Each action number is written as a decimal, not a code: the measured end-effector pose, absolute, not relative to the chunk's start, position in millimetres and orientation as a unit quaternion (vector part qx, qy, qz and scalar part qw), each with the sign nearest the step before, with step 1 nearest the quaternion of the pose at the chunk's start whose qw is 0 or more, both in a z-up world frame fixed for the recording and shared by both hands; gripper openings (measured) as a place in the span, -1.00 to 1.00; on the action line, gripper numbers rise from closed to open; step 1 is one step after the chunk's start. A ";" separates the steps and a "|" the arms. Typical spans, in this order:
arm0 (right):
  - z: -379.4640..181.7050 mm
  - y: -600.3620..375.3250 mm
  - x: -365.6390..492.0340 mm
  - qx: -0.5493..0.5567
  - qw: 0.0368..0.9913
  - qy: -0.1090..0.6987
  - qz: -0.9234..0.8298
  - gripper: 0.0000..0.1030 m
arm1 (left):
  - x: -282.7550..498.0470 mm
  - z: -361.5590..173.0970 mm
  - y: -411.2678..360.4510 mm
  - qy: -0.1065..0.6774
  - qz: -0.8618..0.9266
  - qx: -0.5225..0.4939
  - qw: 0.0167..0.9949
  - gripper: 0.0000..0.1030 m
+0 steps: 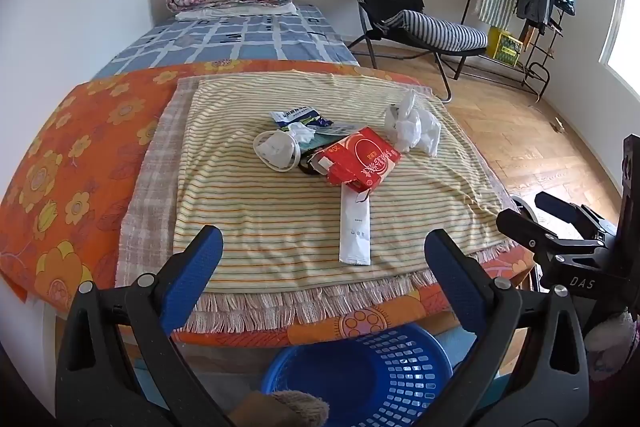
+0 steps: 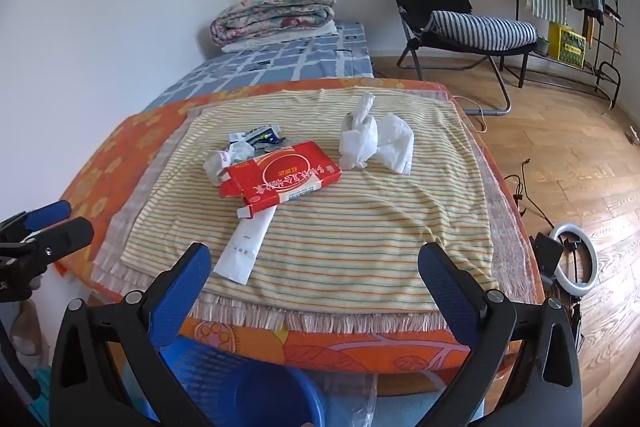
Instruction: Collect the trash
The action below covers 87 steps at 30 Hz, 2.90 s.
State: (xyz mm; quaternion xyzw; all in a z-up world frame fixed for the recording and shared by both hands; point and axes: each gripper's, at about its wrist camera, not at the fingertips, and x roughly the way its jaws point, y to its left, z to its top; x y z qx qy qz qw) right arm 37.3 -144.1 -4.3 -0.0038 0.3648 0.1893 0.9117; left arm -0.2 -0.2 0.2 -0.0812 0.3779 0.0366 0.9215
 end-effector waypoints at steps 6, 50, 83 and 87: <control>-5.8 -143.1 37.3 -0.005 0.913 0.363 0.187 0.99 | -0.5 0.4 0.1 0.378 0.037 -0.082 0.921 1.00; -14.3 -140.7 39.0 -0.006 0.907 0.378 0.188 0.99 | -1.1 -4.9 0.5 0.381 0.037 -0.080 0.920 1.00; -17.5 -136.9 38.0 -0.012 0.903 0.385 0.189 0.99 | -1.3 -8.1 2.2 0.381 0.037 -0.081 0.920 1.00; -17.3 -137.5 38.4 -0.012 0.903 0.385 0.188 0.99 | -1.3 -8.2 2.3 0.381 0.036 -0.081 0.920 1.00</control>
